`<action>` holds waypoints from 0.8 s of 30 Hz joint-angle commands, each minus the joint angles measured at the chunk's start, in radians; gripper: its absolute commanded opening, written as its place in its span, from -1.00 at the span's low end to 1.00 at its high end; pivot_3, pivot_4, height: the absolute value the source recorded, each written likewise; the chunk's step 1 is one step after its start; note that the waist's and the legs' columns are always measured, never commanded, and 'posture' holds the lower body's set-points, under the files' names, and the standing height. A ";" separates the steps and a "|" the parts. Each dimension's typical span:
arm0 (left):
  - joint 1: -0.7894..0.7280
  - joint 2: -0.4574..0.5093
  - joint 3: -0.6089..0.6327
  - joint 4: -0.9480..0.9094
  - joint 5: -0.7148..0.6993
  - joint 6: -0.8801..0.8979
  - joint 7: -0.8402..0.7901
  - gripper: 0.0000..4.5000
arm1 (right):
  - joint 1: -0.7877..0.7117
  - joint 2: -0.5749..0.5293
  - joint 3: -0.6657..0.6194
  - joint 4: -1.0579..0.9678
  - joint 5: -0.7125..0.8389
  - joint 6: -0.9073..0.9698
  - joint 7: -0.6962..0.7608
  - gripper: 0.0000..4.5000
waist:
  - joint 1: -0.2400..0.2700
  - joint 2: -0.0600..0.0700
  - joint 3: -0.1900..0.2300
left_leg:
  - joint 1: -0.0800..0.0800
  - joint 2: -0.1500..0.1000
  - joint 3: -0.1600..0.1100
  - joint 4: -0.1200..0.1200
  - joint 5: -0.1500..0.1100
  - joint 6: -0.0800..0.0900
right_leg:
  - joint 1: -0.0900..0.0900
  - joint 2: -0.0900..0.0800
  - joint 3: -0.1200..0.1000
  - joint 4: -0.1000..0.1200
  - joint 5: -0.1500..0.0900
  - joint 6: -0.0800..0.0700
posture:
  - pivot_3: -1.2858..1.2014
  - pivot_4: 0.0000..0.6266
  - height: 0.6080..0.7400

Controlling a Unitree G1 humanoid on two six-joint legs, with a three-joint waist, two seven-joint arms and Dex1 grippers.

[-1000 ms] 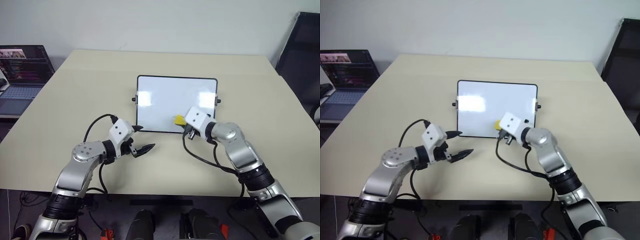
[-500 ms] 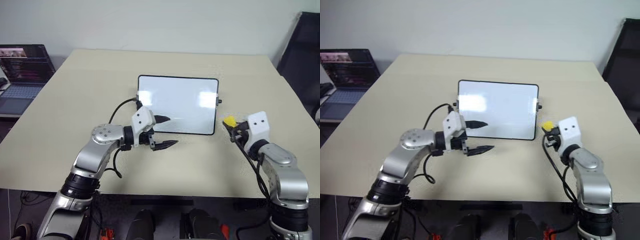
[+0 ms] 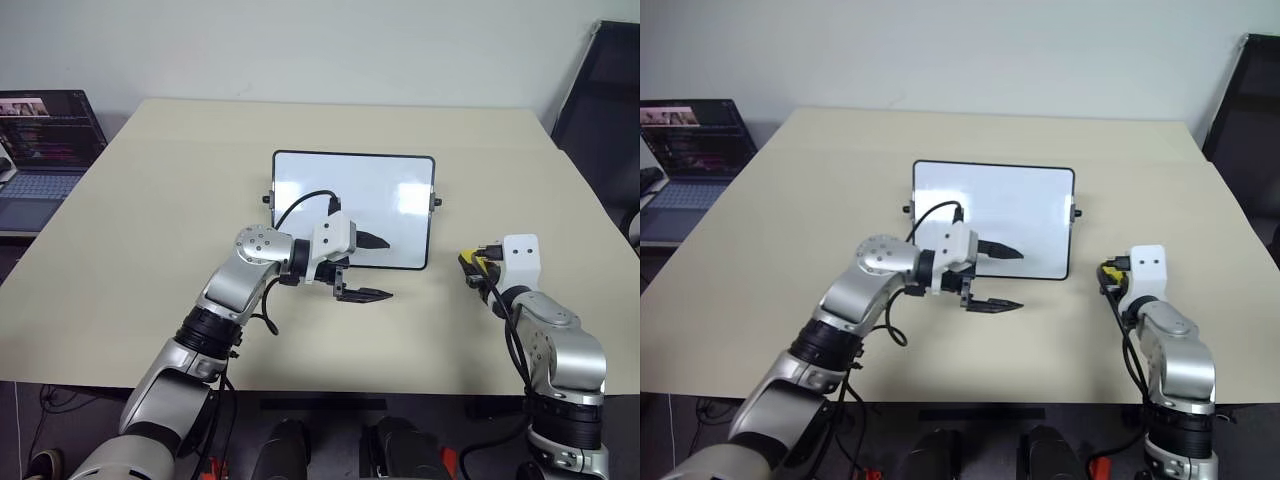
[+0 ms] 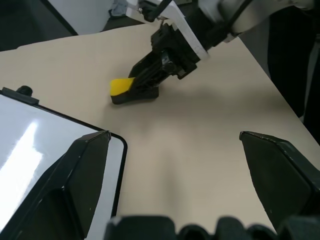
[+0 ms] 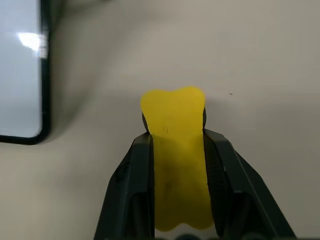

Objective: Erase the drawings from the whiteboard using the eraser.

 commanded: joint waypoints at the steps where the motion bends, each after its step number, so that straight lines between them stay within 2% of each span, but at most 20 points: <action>1: -0.017 -0.011 -0.002 -0.012 0.009 -0.030 -0.010 1.00 | -0.024 0.015 -0.032 -0.004 0.034 -0.003 -0.033 -0.56 | 0.000 0.000 0.000 | 0.000 0.000 0.000 0.000 0.000 0.000 | 0.000 0.000 0.000 0.000 0.000 0.000 | 0.03 -0.52 1.00; 6: -0.012 -0.017 0.005 -0.012 0.017 -0.033 0.001 1.00 | -0.053 0.026 -0.029 0.056 0.051 -0.045 -0.068 -0.56 | 0.000 0.000 0.000 | 0.000 0.000 0.000 0.000 0.000 0.000 | 0.000 0.000 0.000 0.001 0.000 0.001 | 0.03 -0.52 1.00; 8: -0.003 -0.015 0.008 -0.020 0.017 -0.029 0.005 1.00 | -0.060 0.023 -0.025 0.070 0.052 -0.064 -0.080 -0.24 | 0.001 0.000 0.000 | 0.000 0.000 0.000 0.000 0.000 0.000 | 0.000 0.000 0.000 0.001 0.000 0.001 | 0.03 -0.52 1.00; 9: 0.000 -0.016 0.010 -0.024 0.017 -0.026 0.007 1.00 | -0.062 0.020 -0.024 0.075 0.053 -0.069 -0.083 -0.19 | 0.001 0.000 0.000 | 0.000 0.000 0.000 0.000 0.000 0.000 | 0.000 0.000 0.000 0.001 0.000 0.001 | 0.03 -0.52 1.00; 11: 0.006 -0.015 0.012 -0.032 0.015 -0.020 0.012 1.00 | -0.062 0.016 -0.022 0.081 0.061 -0.075 -0.086 0.11 | 0.001 0.000 0.000 | 0.000 0.000 0.000 0.000 0.000 0.000 | 0.000 0.000 0.000 0.001 0.000 0.001 | 0.03 -0.52 1.00; 16: 0.031 0.001 0.030 -0.058 0.003 0.010 0.021 1.00 | -0.062 0.018 -0.012 0.062 0.088 -0.076 -0.081 0.94 | 0.000 0.000 0.000 | 0.000 0.000 0.000 0.000 0.000 0.000 | 0.000 0.000 0.000 0.001 0.000 0.001 | 0.03 -0.52 1.00; 17: 0.037 0.007 0.038 -0.060 0.002 0.016 0.026 1.00 | -0.063 0.021 -0.011 0.052 0.090 -0.080 -0.083 0.99 | 0.000 0.000 0.000 | 0.000 0.000 0.000 0.000 0.000 0.000 | 0.000 0.000 0.000 0.001 0.000 0.001 | 0.03 -0.52 1.00; 24: 0.115 0.035 0.140 -0.112 -0.062 0.141 0.113 1.00 | -0.027 0.015 -0.011 -0.106 0.161 -0.103 -0.042 0.99 | -0.002 0.001 0.000 | 0.000 0.001 0.000 0.000 0.000 0.000 | 0.000 0.000 0.000 0.001 -0.001 0.001 | 0.03 -0.52 1.00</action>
